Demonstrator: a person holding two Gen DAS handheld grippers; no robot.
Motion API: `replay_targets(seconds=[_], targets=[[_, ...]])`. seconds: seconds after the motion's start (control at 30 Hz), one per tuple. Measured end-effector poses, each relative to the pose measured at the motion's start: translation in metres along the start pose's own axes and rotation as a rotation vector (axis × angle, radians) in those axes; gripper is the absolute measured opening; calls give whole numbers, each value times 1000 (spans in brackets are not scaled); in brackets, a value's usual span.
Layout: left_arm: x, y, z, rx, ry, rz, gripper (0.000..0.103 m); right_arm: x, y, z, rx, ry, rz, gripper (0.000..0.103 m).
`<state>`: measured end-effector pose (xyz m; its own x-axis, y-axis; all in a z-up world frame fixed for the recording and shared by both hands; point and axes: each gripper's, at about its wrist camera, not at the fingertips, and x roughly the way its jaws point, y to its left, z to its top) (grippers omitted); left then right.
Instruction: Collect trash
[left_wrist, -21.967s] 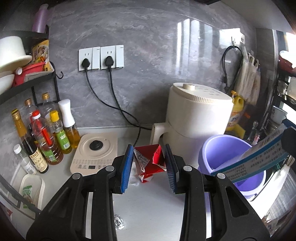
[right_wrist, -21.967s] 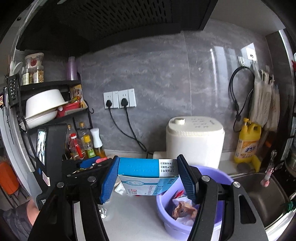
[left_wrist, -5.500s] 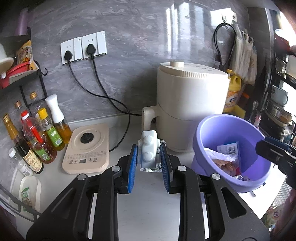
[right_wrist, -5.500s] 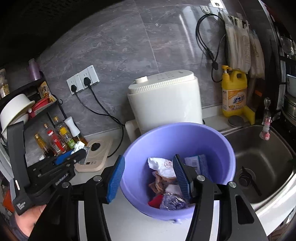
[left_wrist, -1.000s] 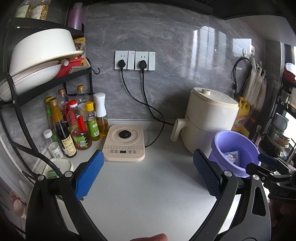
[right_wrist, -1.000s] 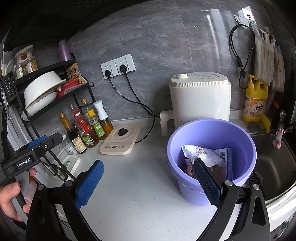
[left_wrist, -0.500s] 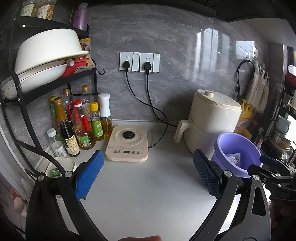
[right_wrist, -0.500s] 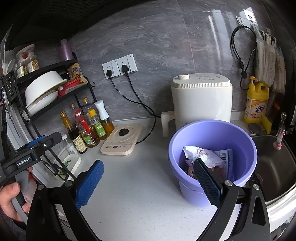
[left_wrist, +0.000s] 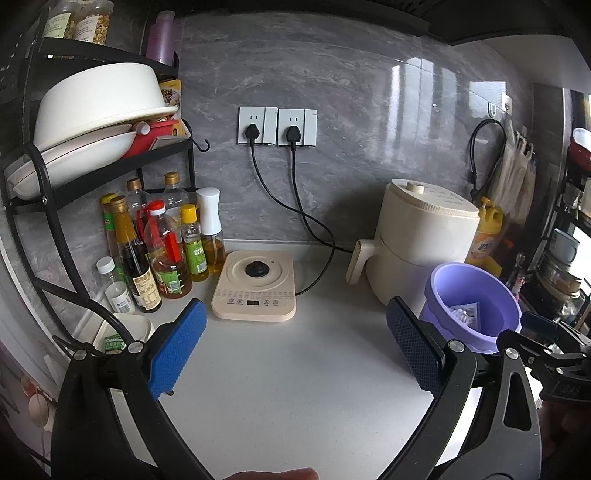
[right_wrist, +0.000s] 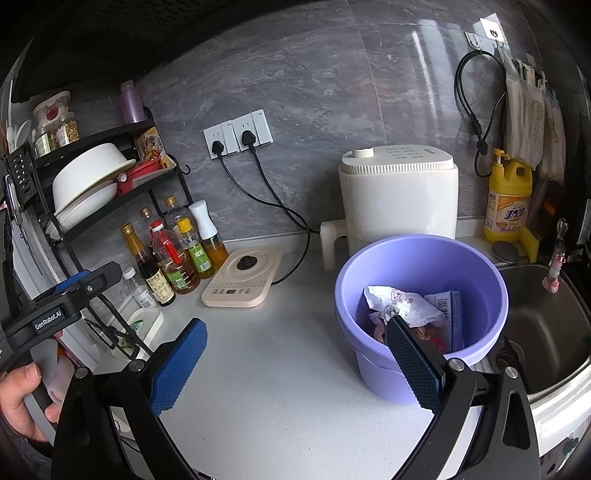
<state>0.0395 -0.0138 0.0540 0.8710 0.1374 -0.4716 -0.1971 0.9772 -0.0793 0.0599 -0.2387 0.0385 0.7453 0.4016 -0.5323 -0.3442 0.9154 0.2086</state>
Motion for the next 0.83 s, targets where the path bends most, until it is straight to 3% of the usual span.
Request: replay_targets(seconds=[0.43, 0.83], targets=[[-3, -7, -1, 21, -21, 28, 97, 1, -2, -2, 4, 6, -7, 95], [0, -8, -1, 10, -11, 1, 97, 3, -4, -1, 9, 5, -12, 95]])
